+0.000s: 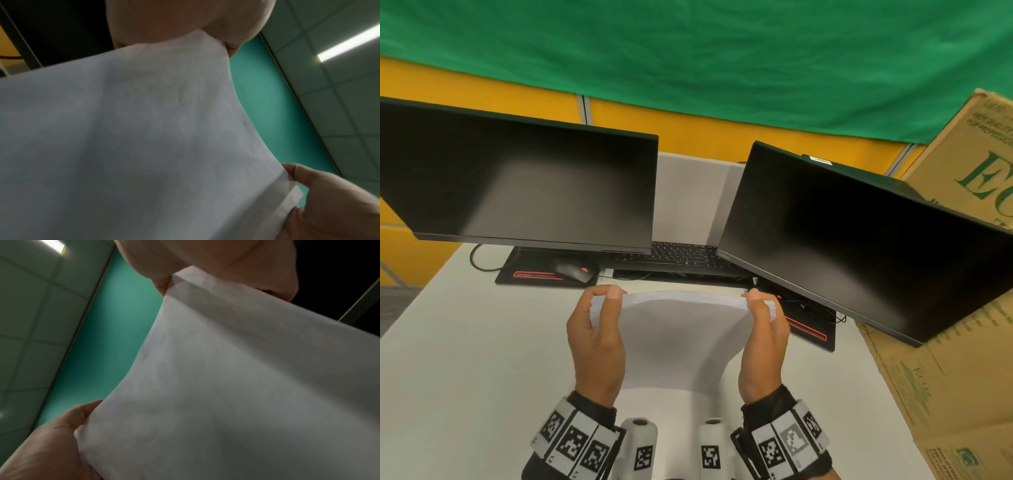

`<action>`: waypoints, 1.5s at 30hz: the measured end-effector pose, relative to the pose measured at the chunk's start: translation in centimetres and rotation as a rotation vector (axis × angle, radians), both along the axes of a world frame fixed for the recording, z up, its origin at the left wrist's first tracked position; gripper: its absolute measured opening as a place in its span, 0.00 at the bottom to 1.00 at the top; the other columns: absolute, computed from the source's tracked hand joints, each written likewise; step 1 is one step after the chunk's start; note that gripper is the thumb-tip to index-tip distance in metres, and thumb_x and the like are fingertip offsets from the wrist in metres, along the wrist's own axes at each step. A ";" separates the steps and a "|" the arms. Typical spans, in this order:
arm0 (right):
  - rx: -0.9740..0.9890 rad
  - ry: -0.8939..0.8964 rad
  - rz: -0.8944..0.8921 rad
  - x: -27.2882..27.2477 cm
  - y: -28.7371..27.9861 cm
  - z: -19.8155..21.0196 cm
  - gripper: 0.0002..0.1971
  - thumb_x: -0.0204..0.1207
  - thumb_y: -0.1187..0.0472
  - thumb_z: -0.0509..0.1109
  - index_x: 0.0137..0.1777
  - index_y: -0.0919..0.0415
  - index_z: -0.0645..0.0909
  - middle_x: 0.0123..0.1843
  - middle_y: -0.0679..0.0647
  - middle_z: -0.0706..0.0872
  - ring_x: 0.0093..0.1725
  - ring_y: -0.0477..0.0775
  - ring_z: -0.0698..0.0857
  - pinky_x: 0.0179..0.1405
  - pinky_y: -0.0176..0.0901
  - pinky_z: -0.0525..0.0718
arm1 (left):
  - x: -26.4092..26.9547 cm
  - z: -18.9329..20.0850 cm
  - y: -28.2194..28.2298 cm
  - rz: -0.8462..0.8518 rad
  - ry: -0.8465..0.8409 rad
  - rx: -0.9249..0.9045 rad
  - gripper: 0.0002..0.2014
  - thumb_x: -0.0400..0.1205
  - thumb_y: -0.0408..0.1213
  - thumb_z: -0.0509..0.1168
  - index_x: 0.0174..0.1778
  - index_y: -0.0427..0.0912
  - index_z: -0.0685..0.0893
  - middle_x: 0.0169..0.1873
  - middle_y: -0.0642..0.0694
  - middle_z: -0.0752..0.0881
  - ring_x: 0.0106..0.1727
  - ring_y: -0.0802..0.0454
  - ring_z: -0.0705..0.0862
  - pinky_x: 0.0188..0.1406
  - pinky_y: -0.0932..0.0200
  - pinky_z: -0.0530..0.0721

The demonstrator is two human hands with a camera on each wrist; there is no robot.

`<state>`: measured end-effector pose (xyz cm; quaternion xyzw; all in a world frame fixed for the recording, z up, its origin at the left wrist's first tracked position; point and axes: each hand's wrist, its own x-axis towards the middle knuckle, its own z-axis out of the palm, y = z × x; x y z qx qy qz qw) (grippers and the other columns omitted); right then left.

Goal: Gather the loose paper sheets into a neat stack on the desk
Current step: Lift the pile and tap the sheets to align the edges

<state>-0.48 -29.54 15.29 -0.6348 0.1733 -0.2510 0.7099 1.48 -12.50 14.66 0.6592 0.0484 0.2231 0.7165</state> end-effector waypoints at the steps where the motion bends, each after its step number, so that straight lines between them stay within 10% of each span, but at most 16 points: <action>1: 0.002 0.002 0.003 0.0 0.0 0.0 0.11 0.76 0.53 0.65 0.32 0.53 0.76 0.27 0.39 0.79 0.30 0.37 0.77 0.39 0.42 0.75 | -0.1 0.1 0.0 -0.025 -0.005 -0.001 0.15 0.73 0.55 0.56 0.36 0.47 0.79 0.28 0.59 0.83 0.31 0.62 0.82 0.23 0.71 0.79; 11: -0.031 0.033 -0.035 0.3 0.1 0.0 0.14 0.71 0.46 0.64 0.30 0.52 0.73 0.31 0.50 0.76 0.35 0.52 0.77 0.41 0.49 0.77 | 0.4 0.1 0.5 -0.031 0.001 -0.017 0.14 0.77 0.43 0.55 0.26 0.48 0.77 0.24 0.52 0.81 0.26 0.60 0.79 0.20 0.70 0.74; 19: -0.117 0.027 -0.019 0.2 -0.2 0.4 0.13 0.62 0.42 0.68 0.33 0.50 0.73 0.33 0.50 0.77 0.37 0.56 0.78 0.39 0.50 0.77 | 0.8 0.0 1.3 -0.170 -0.128 0.054 0.11 0.70 0.55 0.64 0.36 0.52 0.82 0.34 0.52 0.87 0.36 0.55 0.84 0.31 0.63 0.83; 25: -0.184 0.070 -0.060 0.7 -0.4 1.2 0.11 0.64 0.40 0.66 0.32 0.45 0.73 0.37 0.60 0.79 0.45 0.70 0.82 0.48 0.66 0.85 | 2.0 -2.0 4.9 -0.535 -0.030 0.205 0.42 0.45 0.59 0.82 0.58 0.58 0.80 0.50 0.54 0.89 0.51 0.54 0.87 0.50 0.61 0.86; 33: -0.227 0.092 -0.044 1.0 -0.3 2.1 0.11 0.65 0.40 0.65 0.34 0.47 0.76 0.33 0.42 0.81 0.43 0.60 0.82 0.56 0.72 0.82 | 1.8 -5.0 3.9 -0.584 0.179 0.071 0.22 0.53 0.60 0.79 0.43 0.74 0.86 0.43 0.69 0.91 0.46 0.68 0.88 0.41 0.70 0.87; 36: -0.458 -0.139 -0.081 0.4 -0.2 5.1 0.14 0.72 0.43 0.62 0.50 0.49 0.81 0.49 0.47 0.86 0.53 0.53 0.83 0.60 0.67 0.80 | 1.8 -5.3 3.9 -0.604 0.161 0.025 0.27 0.48 0.64 0.80 0.45 0.70 0.88 0.45 0.65 0.91 0.47 0.64 0.89 0.41 0.70 0.86; 39: -1.088 -0.382 0.041 -0.7 1.6 9.9 0.34 0.78 0.35 0.46 0.72 0.57 0.73 0.73 0.53 0.77 0.74 0.55 0.73 0.74 0.54 0.69 | 2.1 -5.6 4.1 -0.616 0.158 0.027 0.25 0.50 0.57 0.81 0.44 0.70 0.88 0.45 0.66 0.91 0.47 0.66 0.89 0.42 0.71 0.85; 45: -1.608 0.236 0.645 0.6 6.5 6.8 0.56 0.61 0.18 0.50 0.83 0.53 0.46 0.85 0.50 0.58 0.85 0.55 0.54 0.81 0.69 0.50 | 2.3 -4.7 3.8 -0.627 0.089 0.158 0.18 0.61 0.48 0.78 0.42 0.74 0.86 0.41 0.71 0.90 0.44 0.70 0.88 0.41 0.74 0.85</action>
